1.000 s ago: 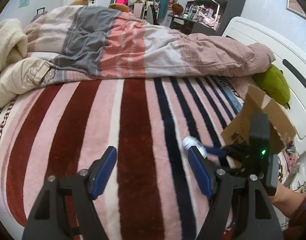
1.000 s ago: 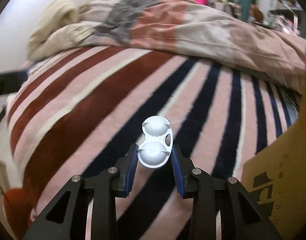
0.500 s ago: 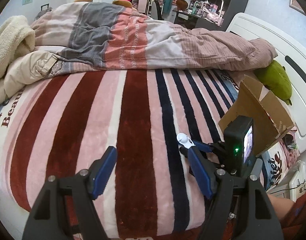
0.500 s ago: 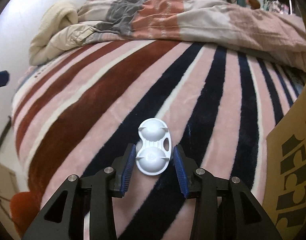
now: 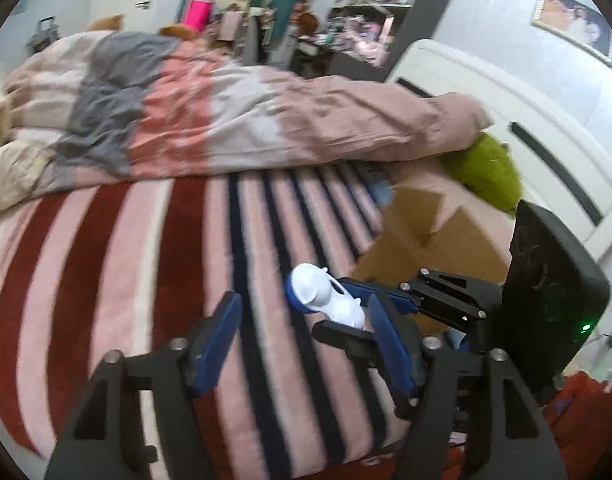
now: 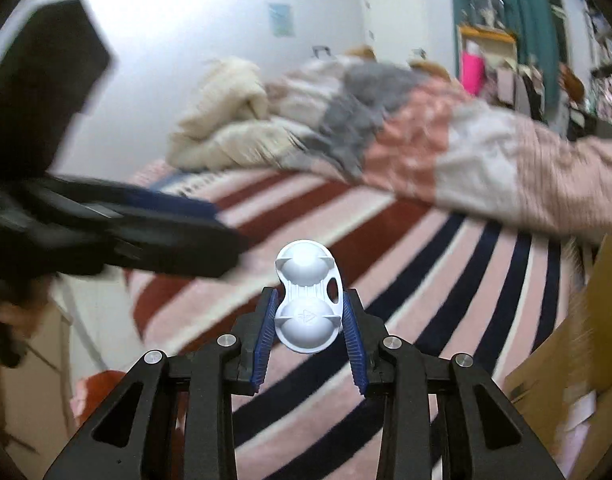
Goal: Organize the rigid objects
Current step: 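Carry the double-cup holder into the cardboard box and open the right gripper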
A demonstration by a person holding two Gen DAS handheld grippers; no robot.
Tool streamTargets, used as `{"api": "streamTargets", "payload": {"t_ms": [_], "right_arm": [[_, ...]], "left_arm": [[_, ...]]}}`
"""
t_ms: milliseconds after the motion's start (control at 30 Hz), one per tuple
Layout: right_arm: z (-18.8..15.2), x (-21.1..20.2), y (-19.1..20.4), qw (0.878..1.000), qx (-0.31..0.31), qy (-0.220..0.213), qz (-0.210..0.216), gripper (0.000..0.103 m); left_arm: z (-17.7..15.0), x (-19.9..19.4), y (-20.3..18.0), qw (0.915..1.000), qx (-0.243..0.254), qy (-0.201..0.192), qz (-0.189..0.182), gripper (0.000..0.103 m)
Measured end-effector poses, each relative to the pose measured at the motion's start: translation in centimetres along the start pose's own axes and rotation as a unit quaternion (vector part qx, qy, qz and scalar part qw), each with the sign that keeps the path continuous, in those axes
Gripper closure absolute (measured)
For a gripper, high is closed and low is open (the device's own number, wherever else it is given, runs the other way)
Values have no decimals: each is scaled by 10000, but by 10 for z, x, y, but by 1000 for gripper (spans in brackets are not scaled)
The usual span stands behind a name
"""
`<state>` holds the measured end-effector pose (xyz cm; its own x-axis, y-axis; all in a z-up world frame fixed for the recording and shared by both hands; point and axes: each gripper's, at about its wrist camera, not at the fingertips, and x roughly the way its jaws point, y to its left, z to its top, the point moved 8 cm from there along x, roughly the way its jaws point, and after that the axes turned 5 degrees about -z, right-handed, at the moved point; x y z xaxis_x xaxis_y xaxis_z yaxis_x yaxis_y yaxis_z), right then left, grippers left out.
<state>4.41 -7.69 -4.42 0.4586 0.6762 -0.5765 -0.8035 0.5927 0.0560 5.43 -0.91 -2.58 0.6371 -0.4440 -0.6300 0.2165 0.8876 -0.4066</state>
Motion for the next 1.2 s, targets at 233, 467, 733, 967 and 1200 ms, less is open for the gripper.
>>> {"api": "streamTargets", "payload": {"t_ms": [233,467,733,967,1200], "right_arm": [[15,-47,-43,9995,9,-280,-157,75],[-6,-73,-114,9970,342,-136,-680,75],[-39,-87,-167,9911,700,374,-1068,75],[-49,-91,-175,9885,616,551,-1265,74],[-42,-99,-172,9875,663,461,-1350,41]], "left_arm": [[35,40,-61,9975,445,178,-511,73],[52,105,-114,9917,851,623,-734,74],[46,166,-151,9821,1148,1157,-942,74],[45,167,-150,9839,1179,1111,-754,52],[56,133,-134,9930,969,567,-377,23]]}}
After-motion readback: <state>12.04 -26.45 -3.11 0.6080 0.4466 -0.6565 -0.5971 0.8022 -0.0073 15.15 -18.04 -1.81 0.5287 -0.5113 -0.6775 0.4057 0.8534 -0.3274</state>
